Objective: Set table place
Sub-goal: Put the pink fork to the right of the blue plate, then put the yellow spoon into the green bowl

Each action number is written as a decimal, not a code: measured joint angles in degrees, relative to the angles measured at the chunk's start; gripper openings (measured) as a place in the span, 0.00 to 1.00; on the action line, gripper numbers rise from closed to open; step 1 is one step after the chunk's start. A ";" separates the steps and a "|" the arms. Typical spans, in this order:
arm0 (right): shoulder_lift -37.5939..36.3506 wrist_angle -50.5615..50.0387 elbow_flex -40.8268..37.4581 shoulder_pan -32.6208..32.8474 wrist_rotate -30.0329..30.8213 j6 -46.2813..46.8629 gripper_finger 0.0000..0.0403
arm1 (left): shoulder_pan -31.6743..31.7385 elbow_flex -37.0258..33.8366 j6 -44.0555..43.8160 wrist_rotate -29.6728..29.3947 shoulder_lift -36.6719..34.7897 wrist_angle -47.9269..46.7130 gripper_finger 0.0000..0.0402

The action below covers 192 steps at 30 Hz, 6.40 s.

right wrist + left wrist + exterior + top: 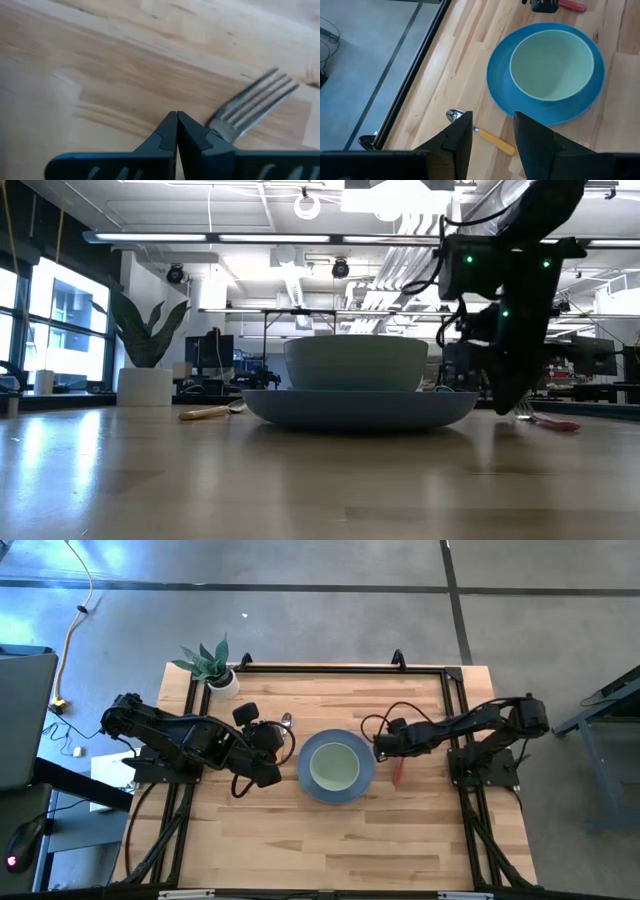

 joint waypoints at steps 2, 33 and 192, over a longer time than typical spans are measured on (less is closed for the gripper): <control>-0.84 -0.35 0.02 -0.37 0.07 -0.87 0.00 | 0.00 0.00 0.00 0.00 0.00 0.06 0.32; -7.92 -2.23 -6.70 2.44 -1.82 6.52 0.00 | 0.00 0.00 -0.79 0.61 0.00 1.11 0.32; -24.99 -32.25 26.56 2.84 10.52 -29.55 0.00 | 29.14 -45.42 -33.02 27.19 12.12 48.36 0.52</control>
